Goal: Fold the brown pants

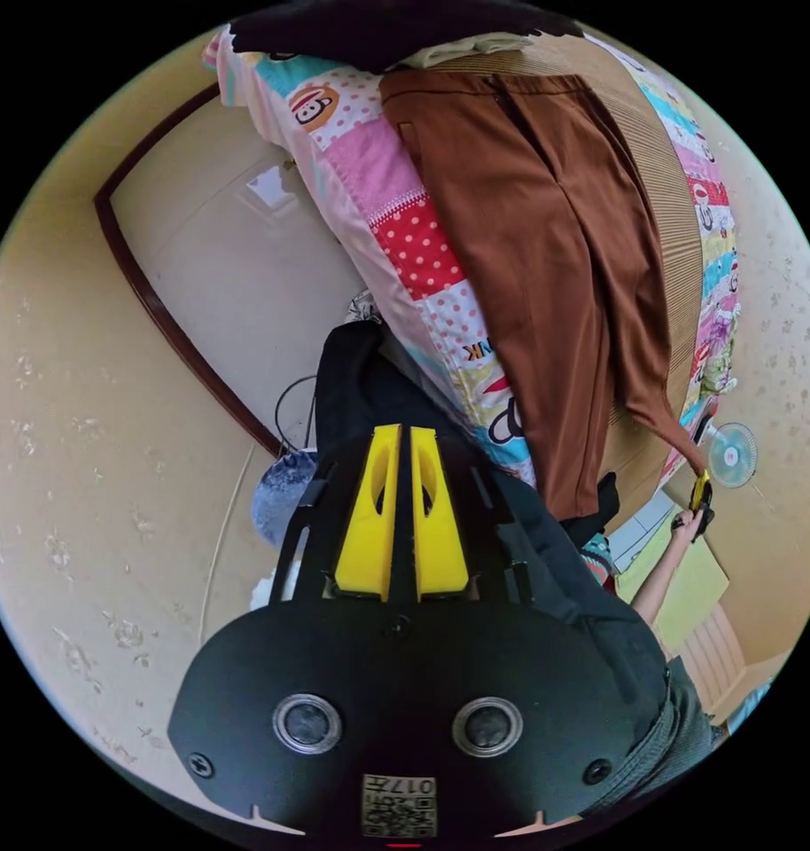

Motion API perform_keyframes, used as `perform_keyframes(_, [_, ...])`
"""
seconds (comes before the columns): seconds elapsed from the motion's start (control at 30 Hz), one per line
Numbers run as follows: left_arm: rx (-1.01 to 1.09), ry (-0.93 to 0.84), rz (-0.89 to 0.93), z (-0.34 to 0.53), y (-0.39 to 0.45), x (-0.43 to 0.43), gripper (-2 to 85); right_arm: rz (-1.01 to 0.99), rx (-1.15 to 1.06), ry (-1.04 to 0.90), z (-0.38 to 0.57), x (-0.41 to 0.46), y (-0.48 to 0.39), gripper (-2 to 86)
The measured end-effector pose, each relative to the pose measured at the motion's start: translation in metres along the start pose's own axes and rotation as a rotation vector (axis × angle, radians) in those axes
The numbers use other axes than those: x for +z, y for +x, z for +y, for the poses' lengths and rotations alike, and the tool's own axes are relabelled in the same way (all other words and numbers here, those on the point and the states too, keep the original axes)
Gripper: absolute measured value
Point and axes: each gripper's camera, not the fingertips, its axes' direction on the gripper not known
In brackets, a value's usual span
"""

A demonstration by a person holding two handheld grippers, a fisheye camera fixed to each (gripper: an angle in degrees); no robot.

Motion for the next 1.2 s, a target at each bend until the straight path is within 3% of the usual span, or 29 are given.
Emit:
perform_keyframes(0.13, [0.003, 0.008, 0.031, -0.003, -0.005, 0.0, 1.5, 0.173, 0.032, 0.103, 0.028, -0.059, -0.016, 1.7])
perform_keyframes(0.37, [0.052, -0.05, 0.072, -0.016, -0.012, 0.016, 3.0, 0.287, 0.565, 0.114, 0.132, -0.055, 0.142, 0.6])
perform_keyframes(0.47, [0.118, -0.041, 0.093, -0.027, 0.001, 0.01, 3.7, 0.279, 0.61, 0.202, 0.163, -0.044, 0.145, 0.5])
perform_keyframes(0.53, [0.182, -0.018, 0.1, -0.038, 0.018, 0.001, 3.9, 0.286, 0.58, 0.196, 0.164, -0.029, 0.135, 0.5])
perform_keyframes(0.7, [0.382, 0.027, 0.15, -0.105, 0.093, -0.026, 5.5, 0.264, 0.39, -0.053, 0.116, 0.061, 0.11, 1.3])
perform_keyframes(0.93, [0.513, 0.09, 0.162, -0.21, 0.193, -0.05, 7.7, 0.277, 0.187, -0.2, 0.04, 0.172, 0.061, 6.9])
perform_keyframes(1.03, [0.47, 0.104, 0.161, -0.254, 0.221, -0.052, 9.9, 0.314, 0.068, -0.273, 0.005, 0.223, 0.034, 11.3])
perform_keyframes(1.2, [0.188, 0.17, 0.353, -0.311, 0.216, -0.041, 11.6, 0.511, -0.261, -0.575, -0.026, 0.333, -0.002, 13.1])
